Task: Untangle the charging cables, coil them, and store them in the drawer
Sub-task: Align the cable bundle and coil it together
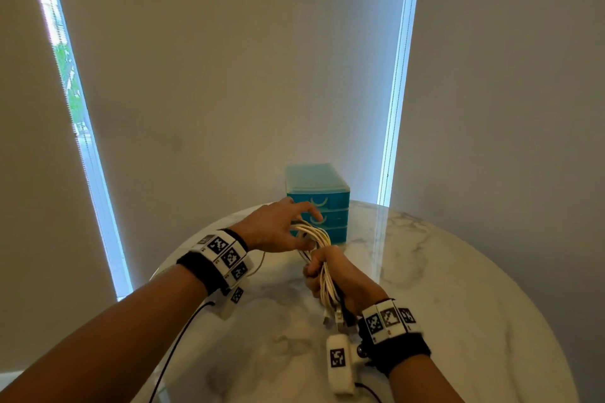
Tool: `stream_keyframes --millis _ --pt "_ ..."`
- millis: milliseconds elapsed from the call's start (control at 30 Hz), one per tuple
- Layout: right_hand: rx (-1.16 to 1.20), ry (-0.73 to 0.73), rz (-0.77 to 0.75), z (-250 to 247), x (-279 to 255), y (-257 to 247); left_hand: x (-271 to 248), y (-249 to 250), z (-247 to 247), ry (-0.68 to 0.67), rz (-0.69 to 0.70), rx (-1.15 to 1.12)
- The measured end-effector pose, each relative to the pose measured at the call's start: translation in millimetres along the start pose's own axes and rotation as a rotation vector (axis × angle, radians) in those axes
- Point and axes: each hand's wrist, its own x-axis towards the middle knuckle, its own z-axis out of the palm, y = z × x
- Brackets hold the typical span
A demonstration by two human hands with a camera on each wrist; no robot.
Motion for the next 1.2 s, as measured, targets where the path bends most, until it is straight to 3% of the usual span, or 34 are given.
stream_keyframes --millis 267,333,467,533,600,700,833,933,1067,1200 --pt "-0.138 0.066 -0.072 2.1 0.8 -2.0 9.1 23.7 -3.7 0.176 -0.067 0.394" --pt "-0.183 0.105 -0.113 2.2 0.8 -3.6 11.0 29.9 -0.5 0.201 -0.003 0.394" --pt "-0.283 0.145 -0.228 2.9 0.0 -1.9 17.2 44.6 18.9 0.141 0.317 0.571" --pt "-0.296 0.168 -0.210 0.9 -1.4 -3.0 20.9 43.3 19.6 0.132 0.317 0.609" --pt "-0.314 0.194 -0.187 2.1 -2.9 -6.2 22.5 36.1 11.5 0.192 0.220 0.596" --pt "-0.349 0.122 -0.199 9.6 -8.5 -11.2 22.6 26.1 2.8 0.230 0.087 0.559" --pt "-0.436 0.033 -0.149 9.0 -7.4 -9.0 22.4 22.3 4.6 0.112 -0.008 0.566" --pt "-0.384 -0.017 -0.117 3.7 -5.0 -9.7 23.1 23.7 3.9 0.131 0.045 0.645" --pt "-0.189 -0.157 -0.205 4.0 -3.6 -9.1 19.8 25.1 1.2 0.245 0.186 0.609" --pt "-0.164 -0.275 -0.254 2.9 -6.7 -7.2 18.4 21.5 4.8 0.310 0.239 0.579"
